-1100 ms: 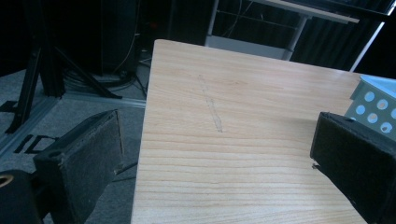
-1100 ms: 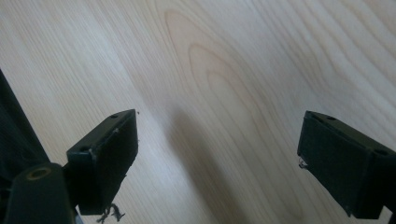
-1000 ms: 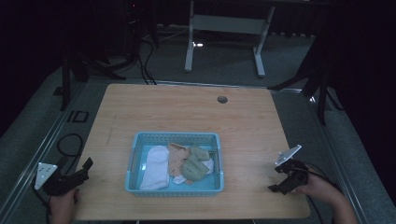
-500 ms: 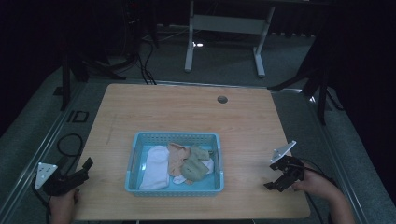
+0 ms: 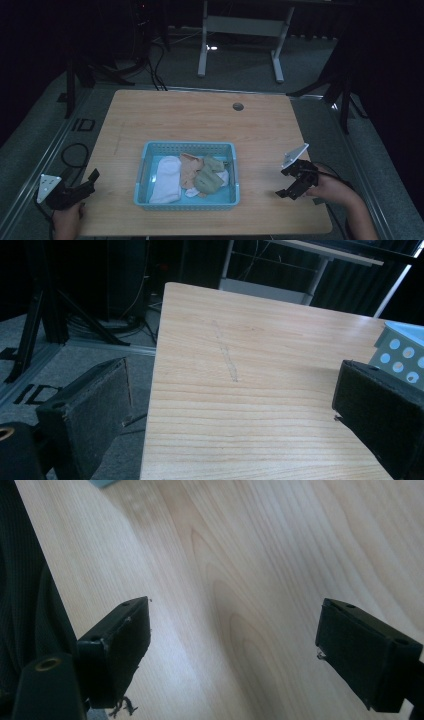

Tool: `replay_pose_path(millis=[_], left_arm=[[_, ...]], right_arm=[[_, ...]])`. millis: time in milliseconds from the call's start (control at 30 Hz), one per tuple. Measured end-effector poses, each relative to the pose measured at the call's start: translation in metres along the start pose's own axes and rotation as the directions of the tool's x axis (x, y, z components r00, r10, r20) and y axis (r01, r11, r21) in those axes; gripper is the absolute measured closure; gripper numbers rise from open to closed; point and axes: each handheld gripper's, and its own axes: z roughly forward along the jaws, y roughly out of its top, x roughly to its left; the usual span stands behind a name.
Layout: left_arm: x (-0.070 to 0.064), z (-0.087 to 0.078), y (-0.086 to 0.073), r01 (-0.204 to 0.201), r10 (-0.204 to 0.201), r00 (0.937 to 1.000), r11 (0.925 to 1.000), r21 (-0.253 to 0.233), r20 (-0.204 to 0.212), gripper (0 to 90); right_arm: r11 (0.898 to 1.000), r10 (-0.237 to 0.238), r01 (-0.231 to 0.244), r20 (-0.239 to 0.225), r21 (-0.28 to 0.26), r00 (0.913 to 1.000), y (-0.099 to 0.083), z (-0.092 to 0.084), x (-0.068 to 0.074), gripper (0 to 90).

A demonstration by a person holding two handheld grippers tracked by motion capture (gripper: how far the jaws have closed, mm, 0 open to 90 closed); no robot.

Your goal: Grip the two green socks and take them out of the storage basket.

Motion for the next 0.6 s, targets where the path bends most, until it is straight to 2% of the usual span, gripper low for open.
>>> replay_pose_path(millis=[267, 600], left_arm=[[0.000, 0.000, 0.000, 0.001, -0.001, 1.0000, 1.0000, -0.002, 0.003, 2.4], [0.000, 0.000, 0.000, 0.000, 0.000, 1.0000, 1.0000, -0.003, 0.004, 2.4]], right_arm=[[0.999, -0.027, 0.027, 0.004, 0.018, 0.9996, 0.020, -0.004, 0.001, 14.5], [0.998, -0.052, 0.052, -0.004, 0.028, 0.9986, 0.035, -0.008, 0.004, 14.5]])
